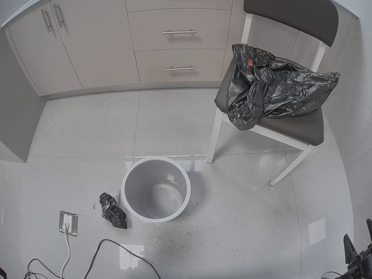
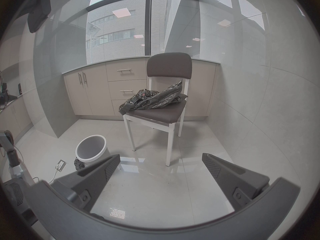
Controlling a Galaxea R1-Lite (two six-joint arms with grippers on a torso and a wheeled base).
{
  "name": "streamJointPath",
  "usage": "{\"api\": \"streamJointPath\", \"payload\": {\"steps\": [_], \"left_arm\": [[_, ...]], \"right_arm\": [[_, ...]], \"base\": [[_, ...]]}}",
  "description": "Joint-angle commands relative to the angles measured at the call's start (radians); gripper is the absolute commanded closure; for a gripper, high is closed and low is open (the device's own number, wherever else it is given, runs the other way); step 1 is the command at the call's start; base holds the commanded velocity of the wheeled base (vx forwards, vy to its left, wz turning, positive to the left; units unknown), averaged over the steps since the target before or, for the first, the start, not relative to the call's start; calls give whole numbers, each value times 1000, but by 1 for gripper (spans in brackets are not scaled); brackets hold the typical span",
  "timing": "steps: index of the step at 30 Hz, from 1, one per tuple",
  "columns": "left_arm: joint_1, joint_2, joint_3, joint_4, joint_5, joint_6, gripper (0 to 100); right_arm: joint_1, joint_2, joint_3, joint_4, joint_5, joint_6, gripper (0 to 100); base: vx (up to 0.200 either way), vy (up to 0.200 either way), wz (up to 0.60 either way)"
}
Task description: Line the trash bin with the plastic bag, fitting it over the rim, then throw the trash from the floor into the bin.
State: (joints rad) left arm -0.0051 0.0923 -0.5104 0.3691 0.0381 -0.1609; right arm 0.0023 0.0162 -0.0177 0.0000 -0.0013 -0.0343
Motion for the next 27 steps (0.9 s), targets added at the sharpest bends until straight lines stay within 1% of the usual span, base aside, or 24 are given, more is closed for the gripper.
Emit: {"api": "streamJointPath", "payload": {"steps": [1, 11, 13, 14, 15, 16, 17, 18, 19, 20, 21, 22, 24, 27], "left_arm": [[-4, 20, -3, 10, 0, -6, 100], [-9, 10, 10, 33, -7, -6, 100], [-9, 7, 10, 36, -14, -8, 100], [-10, 4, 13, 37, -12, -9, 100], [-12, -3, 20, 39, -14, -9, 100], [-13, -10, 27, 39, -12, -9, 100], [-15, -16, 32, 39, -12, -9, 100], [-24, -23, 38, 37, -12, -9, 100], [-26, -22, 38, 37, -15, -8, 100], [-26, -25, 39, 39, -20, -9, 100], [-24, -26, 39, 39, -20, -9, 100], [-26, -23, 38, 37, -20, -9, 100], [-32, -17, 36, 36, -23, -9, 100], [-62, 21, 29, 28, -20, -9, 100]], "right_arm": [[-1, -16, 15, 0, -2, -1, 0], [-1, -16, 16, -2, -3, 1, 0], [-1, -16, 15, -3, -6, 8, 0], [-1, -16, -8, -26, -17, 24, 0], [-1, 1, -99, -60, -17, 83, 0], [22, 99, -311, -86, -51, 220, 0], [34, 151, -404, -81, -65, 283, 0], [74, 260, -604, -14, -106, 401, 0], [93, 280, -690, 55, -111, 358, 0], [119, 300, -746, 117, -108, 280, 0], [139, 317, -760, 150, -105, 221, 0], [148, 335, -757, 153, -103, 200, 0], [159, 370, -748, 130, -103, 200, 0], [168, 470, -719, 58, -100, 203, 0]], "base": [[0, 0, 0], [0, 0, 0], [0, 0, 0], [0, 0, 0], [0, 0, 0], [0, 0, 0], [0, 0, 0], [0, 0, 0], [0, 0, 0], [0, 0, 0], [0, 0, 0], [0, 0, 0], [0, 0, 0], [0, 0, 0]]}}
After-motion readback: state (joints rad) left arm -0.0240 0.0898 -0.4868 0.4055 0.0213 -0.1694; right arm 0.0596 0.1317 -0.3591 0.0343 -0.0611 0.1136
